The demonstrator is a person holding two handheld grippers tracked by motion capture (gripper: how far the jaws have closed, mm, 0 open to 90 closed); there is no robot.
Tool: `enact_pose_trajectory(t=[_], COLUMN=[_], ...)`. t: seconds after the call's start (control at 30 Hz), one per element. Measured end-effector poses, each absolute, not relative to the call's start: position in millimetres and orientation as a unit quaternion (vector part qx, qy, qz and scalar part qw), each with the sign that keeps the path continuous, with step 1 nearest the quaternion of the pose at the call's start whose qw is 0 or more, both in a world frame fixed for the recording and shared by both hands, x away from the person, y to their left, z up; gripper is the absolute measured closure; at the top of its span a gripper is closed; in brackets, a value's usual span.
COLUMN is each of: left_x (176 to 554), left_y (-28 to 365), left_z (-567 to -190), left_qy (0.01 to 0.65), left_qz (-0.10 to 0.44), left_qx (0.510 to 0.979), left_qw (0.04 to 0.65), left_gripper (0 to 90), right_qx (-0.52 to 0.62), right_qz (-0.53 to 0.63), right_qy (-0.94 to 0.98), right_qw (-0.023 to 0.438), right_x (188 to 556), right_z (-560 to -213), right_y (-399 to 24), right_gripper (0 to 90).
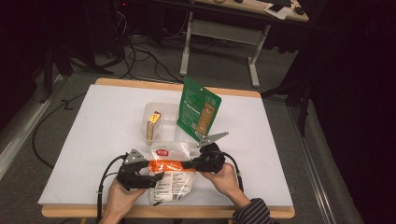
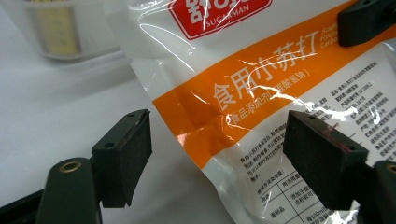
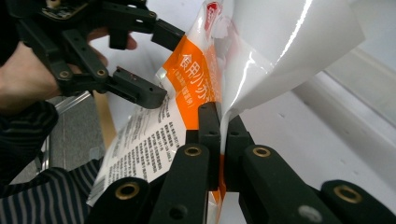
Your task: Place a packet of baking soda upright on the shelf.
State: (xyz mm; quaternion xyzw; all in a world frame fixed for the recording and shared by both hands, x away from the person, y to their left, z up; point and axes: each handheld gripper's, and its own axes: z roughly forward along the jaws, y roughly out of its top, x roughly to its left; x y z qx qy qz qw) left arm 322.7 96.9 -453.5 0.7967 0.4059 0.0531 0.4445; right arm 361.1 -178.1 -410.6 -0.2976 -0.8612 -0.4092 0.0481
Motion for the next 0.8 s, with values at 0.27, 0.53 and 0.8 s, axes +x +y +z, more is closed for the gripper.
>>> enact_pose_trajectory(t=[0.27, 0.53, 0.8], left_x=[325, 324, 325], left_y=[101, 102, 92], left_z=[-443, -436, -432], left_qy=[0.389, 0.365, 0.342], left_qz=[0.039, 0.02, 0.04], left_qx=[0.789, 0.785, 0.802], left_qw=[0.474, 0.5, 0.488], left_gripper=[20.4, 19.2, 22.8], right_qx=[-0.271, -0.246, -0.236], right_qz=[-0.422, -0.445, -0.458], right_qy=[-0.865, -0.861, -0.857], right_qw=[0.031, 0.022, -0.004], right_x=[357, 348, 346], right_z=[-389, -376, -360], right_y=[-178, -184, -190], right_gripper=[90.0, 90.0, 90.0])
